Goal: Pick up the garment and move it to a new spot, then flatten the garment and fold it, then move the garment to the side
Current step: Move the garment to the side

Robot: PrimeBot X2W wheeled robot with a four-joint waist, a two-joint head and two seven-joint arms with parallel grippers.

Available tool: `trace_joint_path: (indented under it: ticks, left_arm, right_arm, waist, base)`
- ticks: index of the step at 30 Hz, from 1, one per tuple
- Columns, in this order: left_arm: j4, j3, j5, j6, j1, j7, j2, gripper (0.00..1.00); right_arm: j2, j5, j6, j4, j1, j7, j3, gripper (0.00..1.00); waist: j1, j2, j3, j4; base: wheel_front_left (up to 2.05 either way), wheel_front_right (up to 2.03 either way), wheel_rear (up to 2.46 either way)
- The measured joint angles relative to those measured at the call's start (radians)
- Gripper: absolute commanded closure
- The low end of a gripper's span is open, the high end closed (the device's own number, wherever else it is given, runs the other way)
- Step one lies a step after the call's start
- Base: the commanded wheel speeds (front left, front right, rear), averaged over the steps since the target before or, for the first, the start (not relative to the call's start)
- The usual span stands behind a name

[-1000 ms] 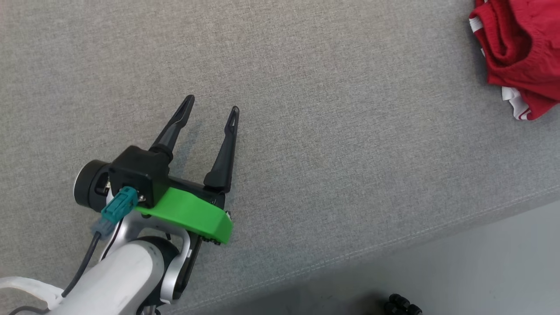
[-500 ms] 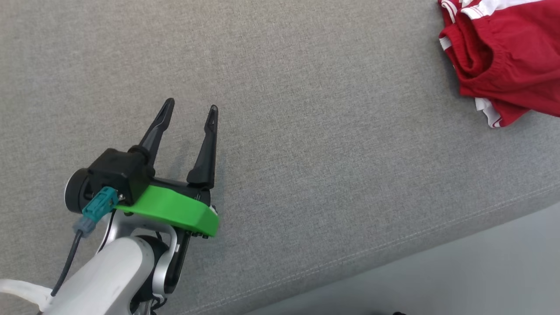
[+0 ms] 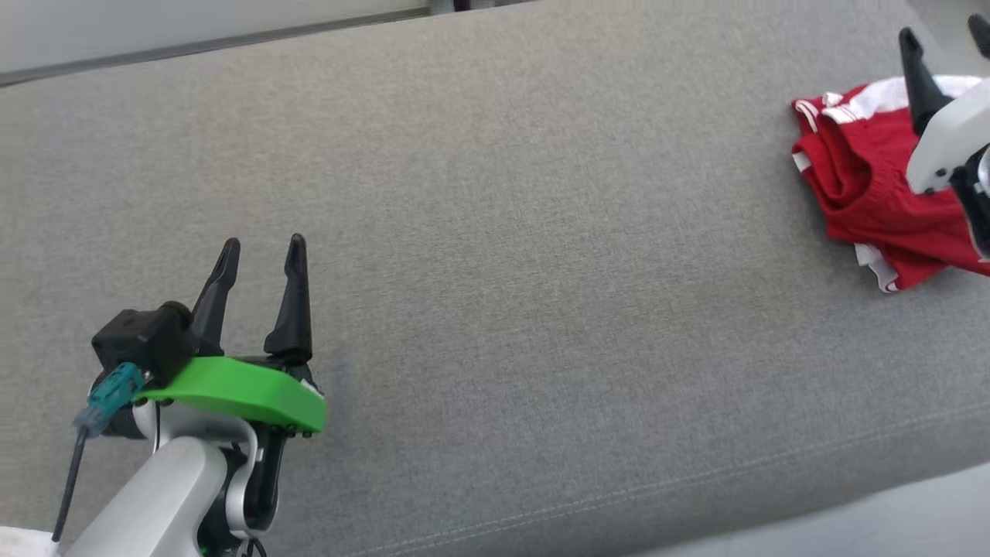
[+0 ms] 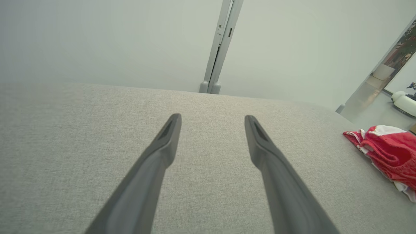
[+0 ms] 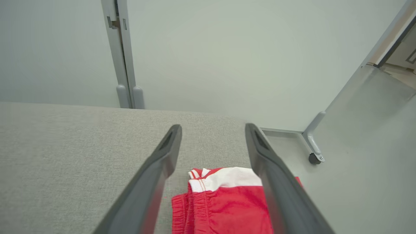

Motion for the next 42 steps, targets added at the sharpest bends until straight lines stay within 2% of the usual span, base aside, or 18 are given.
trace_joint_path:
  ticks: [2, 9, 18, 27, 34, 42]
  left_arm:
    - [0.01, 0.017, -0.015, -0.018, 0.018, -0.01, 0.0, 0.0]
    - [0.039, 0.093, 0.004, -0.016, 0.093, -0.031, 0.017, 0.0]
    - [0.039, 0.166, 0.032, 0.0, 0.197, -0.034, 0.05, 0.0]
    - [0.016, 0.162, 0.019, 0.0, 0.253, -0.032, 0.064, 0.0]
    - [0.021, 0.143, 0.02, -0.017, 0.268, -0.032, 0.052, 0.0]
    - [0.031, 0.136, 0.049, -0.026, 0.299, -0.032, 0.034, 0.0]
  right_arm:
    - [0.011, 0.007, 0.0, -0.021, 0.037, -0.006, 0.0, 0.0]
    - [0.077, 0.008, 0.0, -0.088, 0.165, -0.018, -0.025, 0.0]
    - [0.215, -0.052, 0.0, -0.229, 0.373, -0.034, -0.156, 0.0]
    - [0.33, -0.221, 0.0, -0.441, 0.582, 0.002, -0.305, 0.0]
    - [0.439, -0.366, 0.0, -0.651, 0.749, 0.084, -0.423, 0.0]
    - [0.496, -0.439, 0.0, -0.839, 0.898, 0.164, -0.484, 0.0]
  waist:
    - [0.0, 0.0, -0.026, 0.022]
    - [0.0, 0.0, -0.111, 0.098]
    - [0.0, 0.0, -0.201, 0.167]
    - [0.0, 0.0, -0.232, 0.18]
    - [0.0, 0.0, -0.247, 0.173]
    - [0.0, 0.0, -0.255, 0.165]
  base:
    - [0.0, 0.0, 0.0]
    - [0.0, 0.0, 0.0]
    - [0.0, 0.0, 0.0]
    - [0.0, 0.0, 0.0]
    - [0.0, 0.0, 0.0]
    - [0.0, 0.0, 0.0]
